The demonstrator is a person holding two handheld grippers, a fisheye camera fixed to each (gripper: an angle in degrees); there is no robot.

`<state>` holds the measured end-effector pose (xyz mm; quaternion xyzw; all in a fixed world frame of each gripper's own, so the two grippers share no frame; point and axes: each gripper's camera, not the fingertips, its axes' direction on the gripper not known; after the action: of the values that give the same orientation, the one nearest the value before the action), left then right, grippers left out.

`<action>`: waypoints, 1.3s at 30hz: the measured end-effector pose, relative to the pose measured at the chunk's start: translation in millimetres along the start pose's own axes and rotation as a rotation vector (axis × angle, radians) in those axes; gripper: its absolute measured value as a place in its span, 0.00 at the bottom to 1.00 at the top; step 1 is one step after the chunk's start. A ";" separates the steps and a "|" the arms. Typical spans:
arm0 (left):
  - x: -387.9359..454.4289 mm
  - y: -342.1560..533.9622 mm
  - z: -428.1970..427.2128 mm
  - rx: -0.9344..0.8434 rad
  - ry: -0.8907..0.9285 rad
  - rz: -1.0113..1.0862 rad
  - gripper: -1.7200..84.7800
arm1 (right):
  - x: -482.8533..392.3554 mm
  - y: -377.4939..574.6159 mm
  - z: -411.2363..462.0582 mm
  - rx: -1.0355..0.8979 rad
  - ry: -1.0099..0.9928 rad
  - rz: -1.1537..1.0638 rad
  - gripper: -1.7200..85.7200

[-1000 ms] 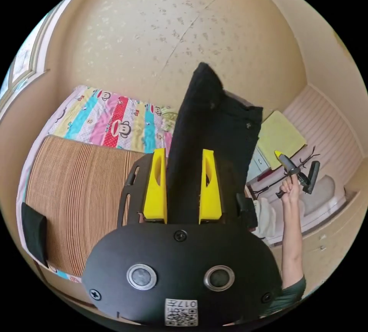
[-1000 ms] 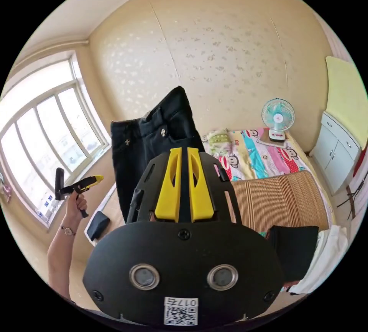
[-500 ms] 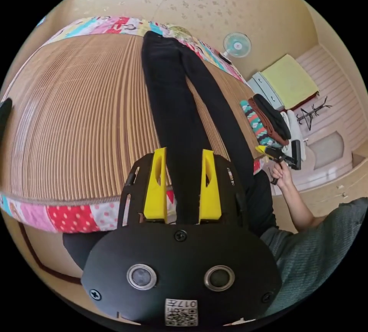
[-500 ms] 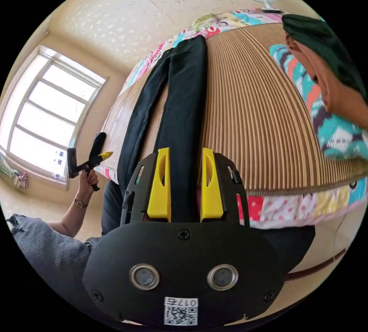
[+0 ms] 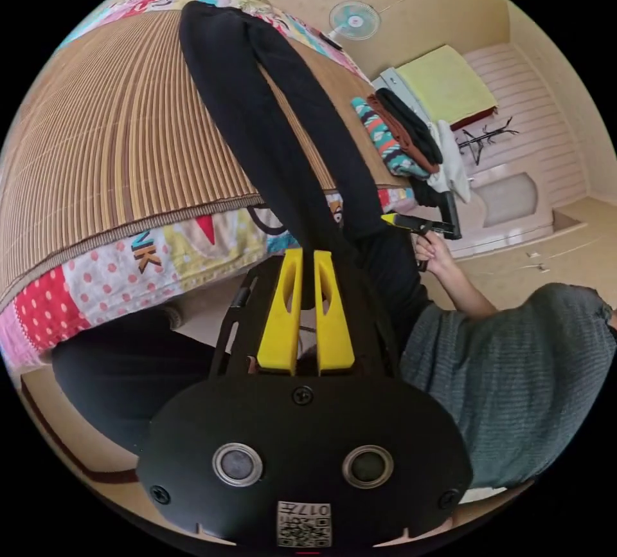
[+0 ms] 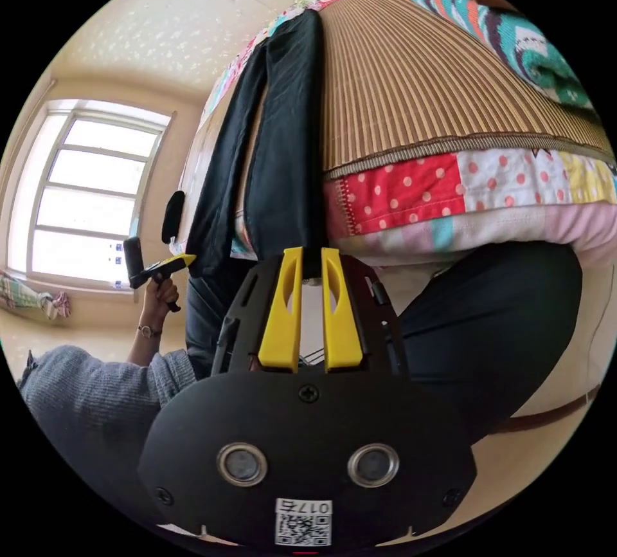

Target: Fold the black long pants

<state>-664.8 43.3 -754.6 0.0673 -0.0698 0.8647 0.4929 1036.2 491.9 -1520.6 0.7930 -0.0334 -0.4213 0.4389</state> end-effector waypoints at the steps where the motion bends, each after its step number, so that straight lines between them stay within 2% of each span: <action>1: -1.8 3.5 -1.7 0.003 -0.010 -0.015 0.06 | 0.3 4.5 -7.1 0.001 -0.032 -0.020 0.06; 3: -14.7 19.1 2.6 -0.036 -0.132 -0.154 0.07 | 3.4 15.1 -18.4 0.028 -0.054 -0.037 0.06; 5: -24.4 34.6 7.5 -0.054 -0.169 -0.265 0.10 | 9.9 27.2 -28.3 0.063 -0.065 -0.018 0.06; 8: -17.9 58.4 -5.8 0.089 -0.120 -0.341 0.13 | 11.1 47.8 -54.4 0.178 -0.233 -0.037 0.05; 11: 22.4 40.6 -11.5 0.090 -0.168 -0.221 0.15 | -14.9 58.9 -81.6 0.266 -0.220 -0.142 0.05; 17: 114.5 -63.5 12.3 -0.016 -0.047 0.118 0.18 | -83.0 36.5 -58.2 0.077 -0.088 -0.408 0.05; 19: 134.8 -95.7 31.7 -0.080 -0.098 0.167 0.19 | -97.3 31.1 -32.0 0.000 -0.087 -0.431 0.05; 21: 150.1 -129.5 59.3 -0.151 -0.176 0.183 0.22 | -108.3 31.8 -21.3 0.004 -0.108 -0.454 0.05; 23: 155.9 -146.4 79.2 -0.196 -0.171 0.203 0.24 | -117.7 31.2 -14.0 0.010 -0.138 -0.459 0.05; 25: 155.7 -155.5 97.1 -0.244 -0.199 0.206 0.22 | -128.4 29.0 -7.6 0.017 -0.177 -0.453 0.05; 27: 148.4 -155.7 109.3 -0.261 -0.312 0.182 0.11 | -135.7 27.4 -5.2 0.014 -0.182 -0.462 0.05; 29: 140.6 -150.5 108.1 -0.240 -0.332 0.181 0.08 | -137.7 25.3 -3.5 -0.012 -0.155 -0.472 0.05; 33: 107.4 -136.1 93.6 -0.189 -0.187 0.141 0.07 | -109.7 7.2 -5.7 -0.154 -0.097 -0.437 0.06; 35: 91.3 -129.7 84.4 -0.163 -0.152 0.107 0.07 | -89.3 -10.1 -13.3 -0.159 -0.042 -0.393 0.07; 37: 76.8 -124.2 77.3 -0.144 -0.149 0.084 0.07 | -64.0 -54.0 -27.1 -0.126 0.009 -0.320 0.11; 39: 60.8 -118.1 76.8 -0.154 -0.226 0.070 0.07 | -50.3 -101.2 -35.9 -0.086 0.000 -0.252 0.14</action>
<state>-590.0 139.8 -661.6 0.1240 -0.1932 0.8602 0.4553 996.9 599.2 -1552.4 0.7712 0.0848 -0.4742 0.4160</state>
